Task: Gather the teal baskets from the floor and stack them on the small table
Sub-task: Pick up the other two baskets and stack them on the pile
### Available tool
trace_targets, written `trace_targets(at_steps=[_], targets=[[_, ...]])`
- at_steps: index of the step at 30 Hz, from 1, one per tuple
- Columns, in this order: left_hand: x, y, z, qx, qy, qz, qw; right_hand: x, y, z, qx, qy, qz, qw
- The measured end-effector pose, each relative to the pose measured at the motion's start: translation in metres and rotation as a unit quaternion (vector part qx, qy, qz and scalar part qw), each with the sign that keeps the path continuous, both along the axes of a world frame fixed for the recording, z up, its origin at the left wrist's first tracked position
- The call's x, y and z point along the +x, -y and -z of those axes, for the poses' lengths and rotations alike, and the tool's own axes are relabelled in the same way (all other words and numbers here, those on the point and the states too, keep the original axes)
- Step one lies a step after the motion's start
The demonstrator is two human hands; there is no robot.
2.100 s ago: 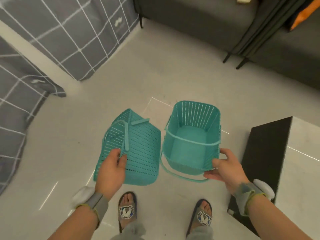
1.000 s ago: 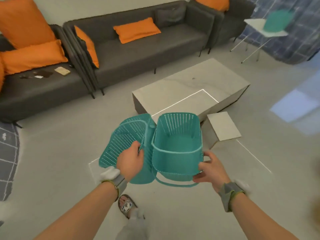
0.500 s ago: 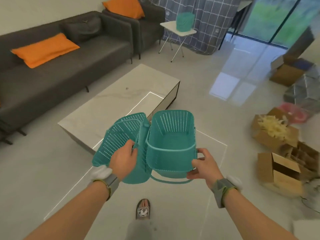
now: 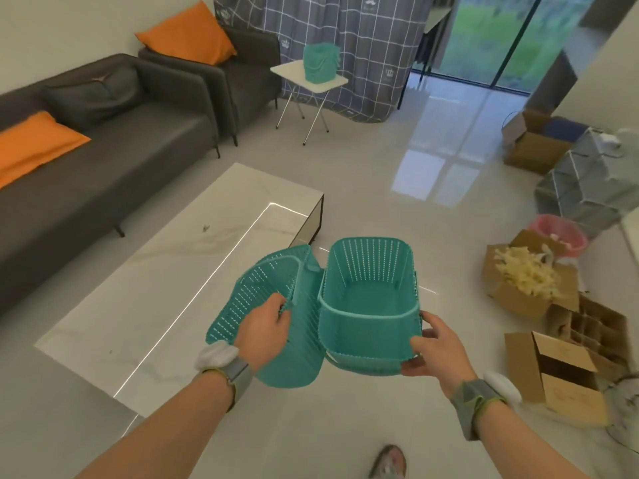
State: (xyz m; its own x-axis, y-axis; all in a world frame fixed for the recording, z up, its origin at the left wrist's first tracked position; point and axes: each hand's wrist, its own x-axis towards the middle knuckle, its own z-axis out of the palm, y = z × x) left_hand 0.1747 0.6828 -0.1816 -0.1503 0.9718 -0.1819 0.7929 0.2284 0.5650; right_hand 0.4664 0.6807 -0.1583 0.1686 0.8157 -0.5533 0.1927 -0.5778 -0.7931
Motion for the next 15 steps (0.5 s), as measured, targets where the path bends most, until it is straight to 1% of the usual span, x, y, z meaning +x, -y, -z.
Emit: trace_targets(at_steps=[2,3,6,8,9,10,13,15], targets=[[0.024,-0.041,0.010,-0.008,-0.007,-0.001,1.000,0.025,-0.035,0.012,-0.005,-0.012,0.013,1.000],[0.043,-0.069,0.018,-0.013,-0.012,-0.007,1.000,0.045,-0.062,0.020,-0.013,-0.016,0.001,1.000],[0.077,-0.118,0.023,-0.031,-0.008,-0.014,0.999,0.076,-0.112,0.031,-0.009,-0.019,0.009,1.000],[0.114,-0.162,0.025,-0.045,-0.017,-0.014,0.999,0.110,-0.154,0.036,-0.029,-0.030,-0.001,0.999],[0.136,-0.189,0.021,-0.052,-0.017,-0.019,0.998,0.131,-0.181,0.031,-0.040,-0.025,-0.015,0.999],[0.138,-0.193,0.018,-0.057,-0.019,-0.015,0.998,0.131,-0.190,0.027,-0.038,-0.018,-0.021,0.999],[0.175,-0.255,0.009,-0.052,-0.006,-0.026,0.998,0.175,-0.263,0.015,-0.044,-0.019,-0.047,0.998],[0.180,-0.273,0.001,-0.049,0.002,-0.028,0.998,0.183,-0.293,0.007,-0.031,0.002,-0.058,0.998]])
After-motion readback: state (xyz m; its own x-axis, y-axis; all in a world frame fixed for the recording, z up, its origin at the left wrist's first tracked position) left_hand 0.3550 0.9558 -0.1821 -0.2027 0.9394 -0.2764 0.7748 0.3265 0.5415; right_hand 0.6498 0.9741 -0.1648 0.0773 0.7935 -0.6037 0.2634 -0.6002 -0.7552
